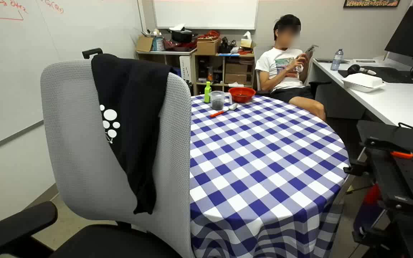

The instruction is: Pick up the black cloth and put it on the table

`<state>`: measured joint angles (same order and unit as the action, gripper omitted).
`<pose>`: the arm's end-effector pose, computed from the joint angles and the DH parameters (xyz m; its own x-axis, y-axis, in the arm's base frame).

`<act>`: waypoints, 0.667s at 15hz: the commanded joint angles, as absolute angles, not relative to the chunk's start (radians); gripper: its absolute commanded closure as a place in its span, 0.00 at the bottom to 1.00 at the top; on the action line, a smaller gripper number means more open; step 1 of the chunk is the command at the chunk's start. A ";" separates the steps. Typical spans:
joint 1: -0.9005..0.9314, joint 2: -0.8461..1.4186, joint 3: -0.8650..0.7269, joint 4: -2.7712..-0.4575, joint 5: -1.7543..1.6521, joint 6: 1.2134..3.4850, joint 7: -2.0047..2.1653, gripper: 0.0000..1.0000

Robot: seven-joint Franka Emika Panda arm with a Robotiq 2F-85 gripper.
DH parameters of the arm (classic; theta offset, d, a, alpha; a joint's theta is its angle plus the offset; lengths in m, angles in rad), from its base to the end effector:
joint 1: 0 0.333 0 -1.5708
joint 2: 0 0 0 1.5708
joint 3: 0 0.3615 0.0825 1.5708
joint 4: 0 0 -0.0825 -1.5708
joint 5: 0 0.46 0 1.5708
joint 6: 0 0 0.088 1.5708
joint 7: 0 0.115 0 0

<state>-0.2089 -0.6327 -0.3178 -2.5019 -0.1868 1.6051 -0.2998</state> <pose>0.3142 -0.2113 0.4694 0.9601 -0.0921 -0.2640 -0.1197 -0.9887 -0.0905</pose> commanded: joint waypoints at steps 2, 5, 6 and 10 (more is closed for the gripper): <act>-0.211 -0.632 -0.316 -2.499 -0.185 1.604 -0.301 0.00; -0.211 -0.632 -0.316 -2.499 -0.185 1.604 -0.301 0.00; -0.211 -0.632 -0.316 -2.499 -0.185 1.604 -0.301 0.00; -0.189 -0.613 -0.310 -2.483 -0.043 1.677 -0.217 0.00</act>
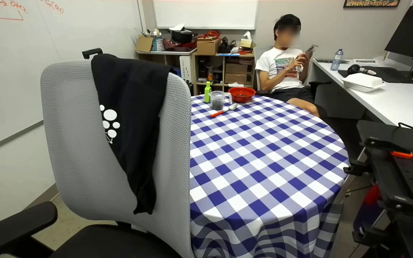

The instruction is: Pick up the black cloth and put it on the table

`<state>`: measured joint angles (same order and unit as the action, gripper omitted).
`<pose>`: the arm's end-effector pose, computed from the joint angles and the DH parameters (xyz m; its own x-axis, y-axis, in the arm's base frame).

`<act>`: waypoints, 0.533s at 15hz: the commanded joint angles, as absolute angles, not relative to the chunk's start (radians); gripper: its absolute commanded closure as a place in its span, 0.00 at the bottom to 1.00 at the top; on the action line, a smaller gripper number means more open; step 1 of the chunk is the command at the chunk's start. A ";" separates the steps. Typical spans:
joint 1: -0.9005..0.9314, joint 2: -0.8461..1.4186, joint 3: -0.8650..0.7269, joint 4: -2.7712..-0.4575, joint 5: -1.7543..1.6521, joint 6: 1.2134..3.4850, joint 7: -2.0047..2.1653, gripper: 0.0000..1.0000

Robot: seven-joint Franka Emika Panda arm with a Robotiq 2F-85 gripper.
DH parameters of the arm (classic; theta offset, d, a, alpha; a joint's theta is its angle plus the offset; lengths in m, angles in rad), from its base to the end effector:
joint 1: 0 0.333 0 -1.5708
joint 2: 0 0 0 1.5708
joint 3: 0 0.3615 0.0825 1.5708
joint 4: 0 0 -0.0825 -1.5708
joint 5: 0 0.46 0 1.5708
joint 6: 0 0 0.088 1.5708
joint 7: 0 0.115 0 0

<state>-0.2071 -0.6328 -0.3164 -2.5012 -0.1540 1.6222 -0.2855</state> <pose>0.3185 -0.2080 0.4709 0.9647 -0.1085 -0.2400 -0.1383 -0.9842 -0.1109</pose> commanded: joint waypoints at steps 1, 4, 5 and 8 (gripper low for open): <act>-0.179 -0.589 -0.309 -2.472 0.030 1.705 -0.185 0.00; -0.155 -0.554 -0.285 -2.472 0.213 1.841 -0.115 0.00; -0.148 -0.545 -0.272 -2.473 0.265 1.899 -0.094 0.00; -0.133 -0.515 -0.216 -2.478 0.367 2.100 -0.030 0.00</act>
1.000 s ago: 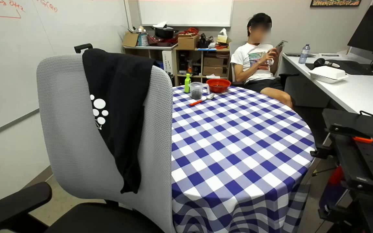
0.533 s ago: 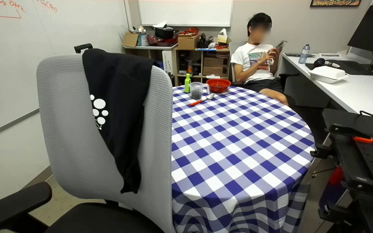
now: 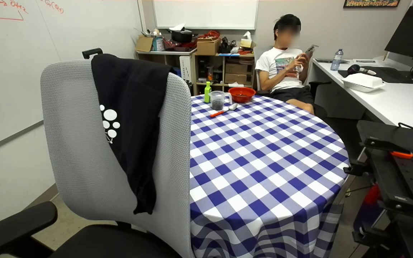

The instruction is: Pick up the black cloth and put it on the table

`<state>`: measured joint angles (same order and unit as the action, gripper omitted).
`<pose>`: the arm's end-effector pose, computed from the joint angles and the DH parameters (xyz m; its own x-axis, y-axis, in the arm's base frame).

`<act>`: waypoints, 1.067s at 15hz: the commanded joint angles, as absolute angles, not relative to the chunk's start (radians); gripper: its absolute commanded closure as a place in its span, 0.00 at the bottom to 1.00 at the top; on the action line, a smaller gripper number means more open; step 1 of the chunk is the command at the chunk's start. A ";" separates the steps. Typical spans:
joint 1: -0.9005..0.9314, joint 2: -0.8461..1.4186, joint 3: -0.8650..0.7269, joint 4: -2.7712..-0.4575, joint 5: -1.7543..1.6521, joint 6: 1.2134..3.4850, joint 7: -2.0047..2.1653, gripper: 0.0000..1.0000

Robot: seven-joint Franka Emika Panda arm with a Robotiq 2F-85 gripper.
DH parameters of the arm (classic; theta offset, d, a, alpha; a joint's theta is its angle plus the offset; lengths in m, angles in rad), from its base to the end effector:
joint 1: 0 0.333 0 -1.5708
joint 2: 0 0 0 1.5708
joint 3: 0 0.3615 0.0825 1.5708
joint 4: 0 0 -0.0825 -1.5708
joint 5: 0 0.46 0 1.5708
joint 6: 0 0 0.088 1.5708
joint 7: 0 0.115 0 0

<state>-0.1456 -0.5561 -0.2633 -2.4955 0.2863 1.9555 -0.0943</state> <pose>0.4023 -0.1555 0.4788 0.9259 -0.3776 0.0089 -0.3442 -0.8531 -0.3920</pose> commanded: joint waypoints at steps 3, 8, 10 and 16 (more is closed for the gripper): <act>-0.108 -0.468 -0.161 -2.466 0.391 2.248 0.016 0.00; -0.063 -0.358 -0.098 -2.401 0.385 2.360 0.113 0.00; -0.049 -0.294 -0.093 -2.353 0.390 2.367 0.135 0.00; -0.048 -0.060 -0.089 -2.154 0.445 2.365 0.265 0.00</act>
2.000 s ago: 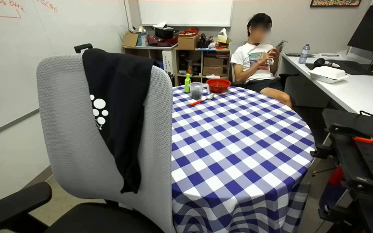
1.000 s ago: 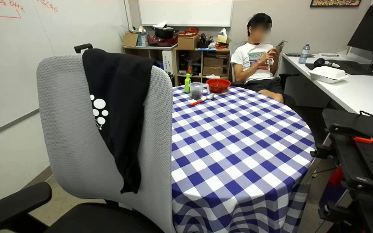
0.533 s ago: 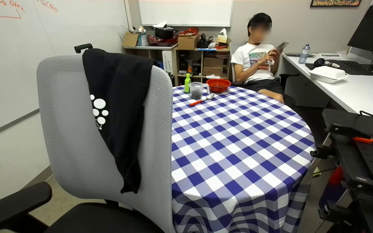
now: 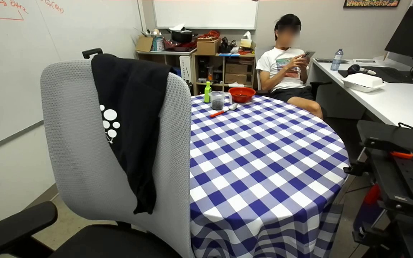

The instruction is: Pick up the black cloth and put it on the table

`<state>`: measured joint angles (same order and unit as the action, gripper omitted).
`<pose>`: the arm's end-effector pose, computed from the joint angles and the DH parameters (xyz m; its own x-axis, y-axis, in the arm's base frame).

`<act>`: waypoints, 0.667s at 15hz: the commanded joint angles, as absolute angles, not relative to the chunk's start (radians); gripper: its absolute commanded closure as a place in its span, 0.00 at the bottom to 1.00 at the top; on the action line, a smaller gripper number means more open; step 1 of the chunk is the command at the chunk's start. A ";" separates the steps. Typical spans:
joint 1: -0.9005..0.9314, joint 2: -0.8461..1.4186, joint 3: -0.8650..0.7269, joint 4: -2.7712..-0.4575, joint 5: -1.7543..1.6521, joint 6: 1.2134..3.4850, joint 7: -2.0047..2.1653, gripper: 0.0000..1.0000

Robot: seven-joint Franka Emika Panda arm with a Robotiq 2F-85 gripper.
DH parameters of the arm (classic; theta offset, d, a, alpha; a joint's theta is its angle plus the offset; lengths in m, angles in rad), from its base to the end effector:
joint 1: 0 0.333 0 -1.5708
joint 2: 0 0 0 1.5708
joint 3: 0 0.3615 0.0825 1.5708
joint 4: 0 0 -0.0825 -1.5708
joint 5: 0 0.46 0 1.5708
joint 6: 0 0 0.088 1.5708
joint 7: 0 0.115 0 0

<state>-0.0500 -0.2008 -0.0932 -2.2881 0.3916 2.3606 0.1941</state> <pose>0.5611 -0.0751 0.4621 0.8108 -0.5669 0.1459 -0.4816 -0.7877 -0.3842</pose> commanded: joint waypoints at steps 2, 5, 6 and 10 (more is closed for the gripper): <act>-0.044 0.011 -0.081 -2.076 0.498 2.355 0.320 0.00; -0.044 0.073 -0.066 -1.995 0.569 2.336 0.354 0.00; -0.053 0.021 -0.068 -2.071 0.523 2.357 0.327 0.00; -0.051 0.065 -0.059 -2.020 0.545 2.355 0.341 0.00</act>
<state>-0.0462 0.0649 -0.0640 -2.0217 0.5475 2.3576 0.3383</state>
